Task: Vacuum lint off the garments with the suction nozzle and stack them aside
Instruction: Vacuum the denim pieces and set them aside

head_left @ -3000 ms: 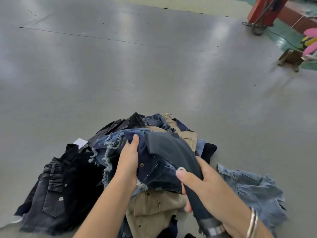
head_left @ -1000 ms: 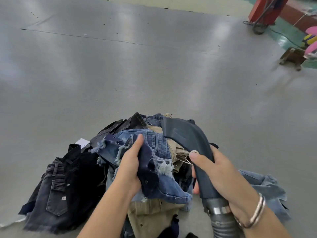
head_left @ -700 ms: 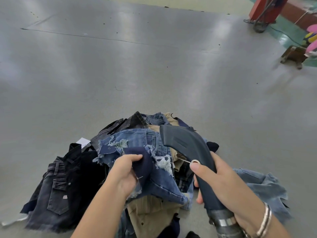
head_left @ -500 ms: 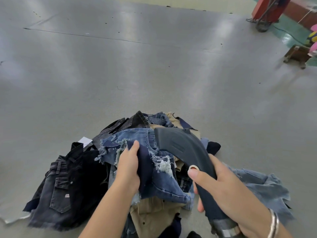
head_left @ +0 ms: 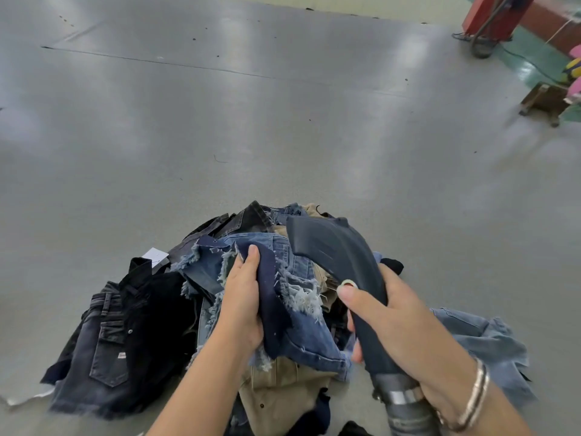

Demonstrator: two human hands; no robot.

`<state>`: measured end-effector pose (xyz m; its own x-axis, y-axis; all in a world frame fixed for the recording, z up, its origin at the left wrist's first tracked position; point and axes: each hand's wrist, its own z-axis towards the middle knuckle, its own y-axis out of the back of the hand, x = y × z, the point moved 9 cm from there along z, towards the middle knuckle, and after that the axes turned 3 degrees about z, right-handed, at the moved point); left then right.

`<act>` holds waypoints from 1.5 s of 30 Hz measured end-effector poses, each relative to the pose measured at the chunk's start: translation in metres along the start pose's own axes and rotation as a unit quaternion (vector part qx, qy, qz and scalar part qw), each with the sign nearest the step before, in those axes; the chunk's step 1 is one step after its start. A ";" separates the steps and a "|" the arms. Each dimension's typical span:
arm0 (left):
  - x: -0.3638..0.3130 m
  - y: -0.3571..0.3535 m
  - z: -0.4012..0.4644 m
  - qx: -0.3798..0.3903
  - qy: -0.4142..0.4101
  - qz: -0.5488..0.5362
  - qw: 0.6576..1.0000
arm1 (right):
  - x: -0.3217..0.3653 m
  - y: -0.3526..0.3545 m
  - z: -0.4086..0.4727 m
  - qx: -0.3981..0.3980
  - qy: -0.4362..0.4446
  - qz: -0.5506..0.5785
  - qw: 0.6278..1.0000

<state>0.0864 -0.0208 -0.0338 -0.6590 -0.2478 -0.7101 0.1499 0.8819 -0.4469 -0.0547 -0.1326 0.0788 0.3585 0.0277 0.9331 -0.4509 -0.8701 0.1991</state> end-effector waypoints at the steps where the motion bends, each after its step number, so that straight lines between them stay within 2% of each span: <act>1: -0.001 0.002 0.002 -0.010 0.001 0.000 1.000 | 0.000 0.000 -0.004 0.013 -0.005 0.006 1.000; 6: -0.004 0.006 0.008 -0.051 0.037 0.001 0.998 | -0.009 -0.026 -0.025 0.109 -0.028 -0.019 0.993; 9: -0.002 0.002 0.007 -0.028 0.025 0.007 0.999 | -0.004 -0.026 -0.019 0.095 -0.025 -0.032 0.995; 13: 0.000 -0.004 0.007 0.007 0.009 0.005 1.000 | 0.008 -0.004 -0.008 0.030 0.001 -0.002 1.000; 15: -0.002 -0.001 0.010 0.004 0.009 -0.006 1.000 | 0.006 -0.001 -0.011 0.041 -0.005 0.020 0.999; 20: 0.001 0.000 0.012 -0.012 0.020 0.012 1.000 | -0.006 -0.023 -0.021 0.102 -0.030 -0.009 0.994; 25: -0.004 -0.007 0.007 0.016 -0.035 0.041 0.998 | 0.004 -0.006 -0.012 0.046 -0.001 -0.038 0.998; 31: -0.013 -0.001 0.013 -0.010 -0.049 0.054 0.997 | -0.009 -0.025 -0.018 0.101 -0.026 -0.054 0.993; 37: -0.009 0.001 0.013 -0.017 -0.050 0.063 0.997 | -0.003 -0.006 -0.010 0.036 -0.009 -0.040 0.999; 42: -0.011 0.003 0.017 -0.042 -0.046 0.052 0.997 | -0.012 -0.026 -0.020 0.107 -0.025 -0.063 0.992; 45: -0.007 -0.001 0.014 -0.027 -0.052 0.073 0.996 | -0.006 -0.020 -0.008 0.056 -0.009 -0.078 0.995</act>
<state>0.1013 -0.0260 -0.0359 -0.5532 -0.1539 -0.8187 0.1966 0.9309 -0.3079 -0.0547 -0.1115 0.0722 0.4315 0.1587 0.8881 -0.2958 -0.9051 0.3054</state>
